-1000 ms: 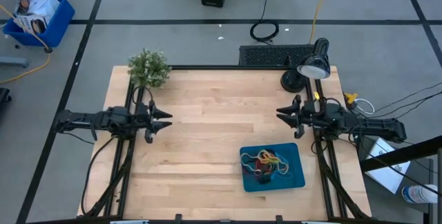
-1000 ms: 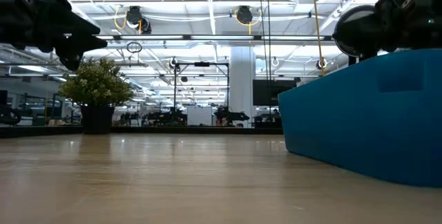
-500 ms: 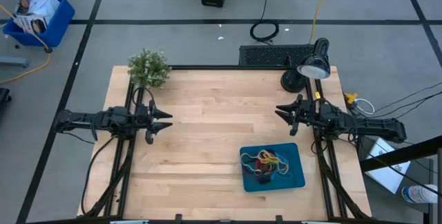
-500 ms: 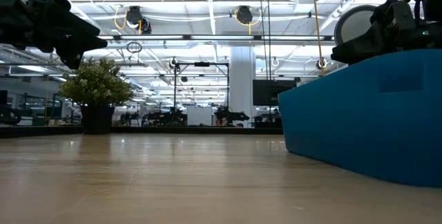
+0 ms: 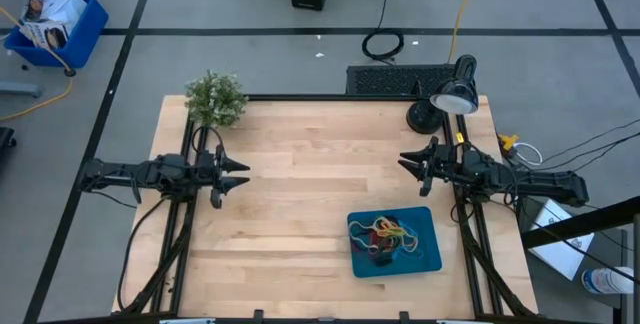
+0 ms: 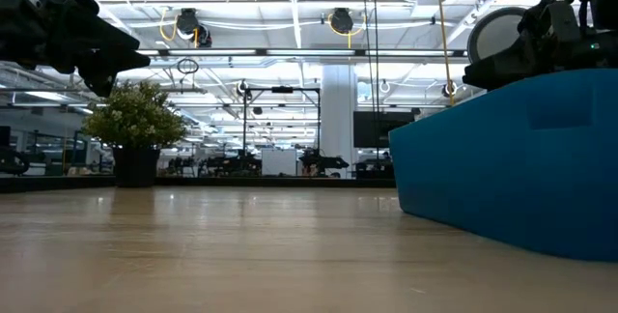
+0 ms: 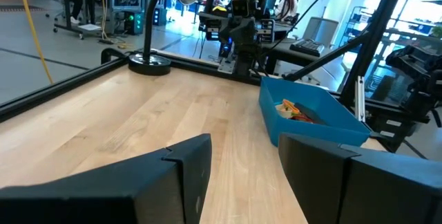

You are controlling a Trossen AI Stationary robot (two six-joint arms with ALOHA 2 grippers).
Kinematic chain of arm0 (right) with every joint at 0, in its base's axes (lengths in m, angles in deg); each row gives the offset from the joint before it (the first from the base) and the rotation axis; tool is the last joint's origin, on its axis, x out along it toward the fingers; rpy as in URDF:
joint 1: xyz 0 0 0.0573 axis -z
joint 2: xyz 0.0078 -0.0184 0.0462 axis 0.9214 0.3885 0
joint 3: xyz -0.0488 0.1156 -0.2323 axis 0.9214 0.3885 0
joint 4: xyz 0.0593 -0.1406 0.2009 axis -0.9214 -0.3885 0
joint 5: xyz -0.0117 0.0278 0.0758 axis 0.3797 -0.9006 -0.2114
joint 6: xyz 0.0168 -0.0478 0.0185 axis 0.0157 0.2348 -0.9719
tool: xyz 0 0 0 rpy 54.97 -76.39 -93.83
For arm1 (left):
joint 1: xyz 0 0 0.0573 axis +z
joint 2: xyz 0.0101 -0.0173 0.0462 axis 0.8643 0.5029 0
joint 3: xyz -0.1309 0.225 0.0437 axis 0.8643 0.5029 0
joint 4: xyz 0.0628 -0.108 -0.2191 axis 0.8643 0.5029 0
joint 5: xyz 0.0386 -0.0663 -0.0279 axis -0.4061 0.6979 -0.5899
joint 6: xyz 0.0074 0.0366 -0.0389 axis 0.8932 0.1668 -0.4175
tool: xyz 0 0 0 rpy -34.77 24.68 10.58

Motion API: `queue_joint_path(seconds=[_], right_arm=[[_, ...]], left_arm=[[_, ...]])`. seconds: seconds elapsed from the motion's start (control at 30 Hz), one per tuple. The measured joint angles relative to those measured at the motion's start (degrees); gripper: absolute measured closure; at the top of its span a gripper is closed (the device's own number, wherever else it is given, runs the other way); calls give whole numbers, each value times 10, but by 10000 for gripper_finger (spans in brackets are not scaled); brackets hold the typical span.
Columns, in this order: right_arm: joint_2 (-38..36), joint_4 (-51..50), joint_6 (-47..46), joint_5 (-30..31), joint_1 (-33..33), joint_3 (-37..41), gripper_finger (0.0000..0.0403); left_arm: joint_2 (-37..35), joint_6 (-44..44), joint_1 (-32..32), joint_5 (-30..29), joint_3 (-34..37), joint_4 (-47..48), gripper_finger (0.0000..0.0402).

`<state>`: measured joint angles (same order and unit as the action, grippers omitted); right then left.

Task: Pick and place rubber bands into bin
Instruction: Return to Home Position

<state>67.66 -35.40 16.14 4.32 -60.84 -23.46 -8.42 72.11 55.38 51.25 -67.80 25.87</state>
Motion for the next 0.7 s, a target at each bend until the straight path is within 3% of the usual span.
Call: queue_joint_path(seconds=[0.7], right_arm=[[0, -2, 0, 0, 0, 0, 296]], left_arm=[[0, 0, 0, 0, 0, 0, 227]])
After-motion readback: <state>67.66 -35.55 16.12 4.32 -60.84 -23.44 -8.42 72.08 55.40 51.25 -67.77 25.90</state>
